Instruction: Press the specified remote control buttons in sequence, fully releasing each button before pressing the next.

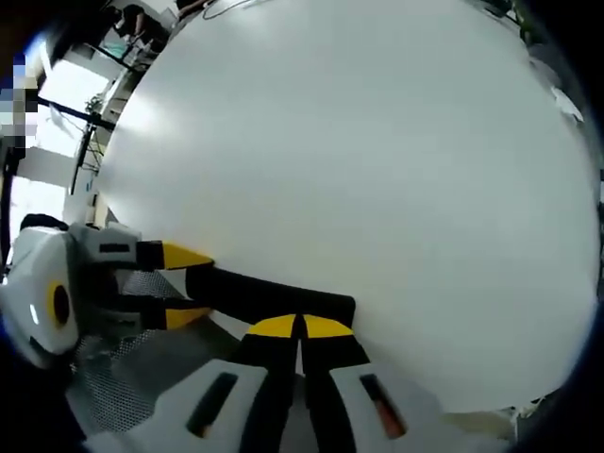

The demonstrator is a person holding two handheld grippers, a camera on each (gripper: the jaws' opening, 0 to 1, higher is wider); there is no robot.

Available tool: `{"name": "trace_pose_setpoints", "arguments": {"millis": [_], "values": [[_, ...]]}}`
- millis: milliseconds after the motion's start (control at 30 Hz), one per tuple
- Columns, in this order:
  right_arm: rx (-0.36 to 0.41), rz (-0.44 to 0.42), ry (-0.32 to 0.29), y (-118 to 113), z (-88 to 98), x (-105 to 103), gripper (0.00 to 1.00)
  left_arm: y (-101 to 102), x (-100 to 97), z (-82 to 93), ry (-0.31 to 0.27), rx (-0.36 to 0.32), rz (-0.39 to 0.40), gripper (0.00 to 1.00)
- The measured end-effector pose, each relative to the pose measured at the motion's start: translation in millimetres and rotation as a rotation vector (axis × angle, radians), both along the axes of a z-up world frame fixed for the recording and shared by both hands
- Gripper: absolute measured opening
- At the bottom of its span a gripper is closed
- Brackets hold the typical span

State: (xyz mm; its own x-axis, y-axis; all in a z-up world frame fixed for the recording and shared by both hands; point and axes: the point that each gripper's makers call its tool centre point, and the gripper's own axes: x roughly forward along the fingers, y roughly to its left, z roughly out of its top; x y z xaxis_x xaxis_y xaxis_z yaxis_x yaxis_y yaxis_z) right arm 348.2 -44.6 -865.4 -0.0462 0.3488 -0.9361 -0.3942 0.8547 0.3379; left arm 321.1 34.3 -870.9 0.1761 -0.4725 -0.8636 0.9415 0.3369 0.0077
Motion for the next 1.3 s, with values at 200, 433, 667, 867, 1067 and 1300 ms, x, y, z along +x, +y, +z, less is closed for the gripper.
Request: {"name": "trace_pose_setpoints", "arguments": {"millis": [200, 433, 667, 867, 1067, 1300], "values": [[-0.008, 0.004, 0.001, 0, 0.1, 1, 0.0, 0, 0.1, -0.2, 0.0, 0.001, -0.001, 0.25], [0.006, -0.032, 0.029, 0, 2.1, 1, 0.0, 0, 0.1, -0.2, -0.002, -0.001, -0.001, 0.25], [0.07, -0.059, -0.017, 7, 9.9, 10, 0.0, 0, 0.0, 0.0, -0.003, -0.003, -0.003, 0.25], [0.079, -0.038, -0.063, 12, 8.2, 15, 0.0, 0, 0.3, -0.1, -0.003, -0.002, -0.002, 0.25], [0.084, -0.017, -0.042, 16, 5.0, 10, 0.0, 0, 0.4, -0.3, -0.002, -0.003, -0.001, 0.25], [0.088, -0.022, -0.029, 16, 2.3, 9, 0.0, 0, 0.3, -0.4, -0.002, -0.001, -0.003, 0.25]]}}
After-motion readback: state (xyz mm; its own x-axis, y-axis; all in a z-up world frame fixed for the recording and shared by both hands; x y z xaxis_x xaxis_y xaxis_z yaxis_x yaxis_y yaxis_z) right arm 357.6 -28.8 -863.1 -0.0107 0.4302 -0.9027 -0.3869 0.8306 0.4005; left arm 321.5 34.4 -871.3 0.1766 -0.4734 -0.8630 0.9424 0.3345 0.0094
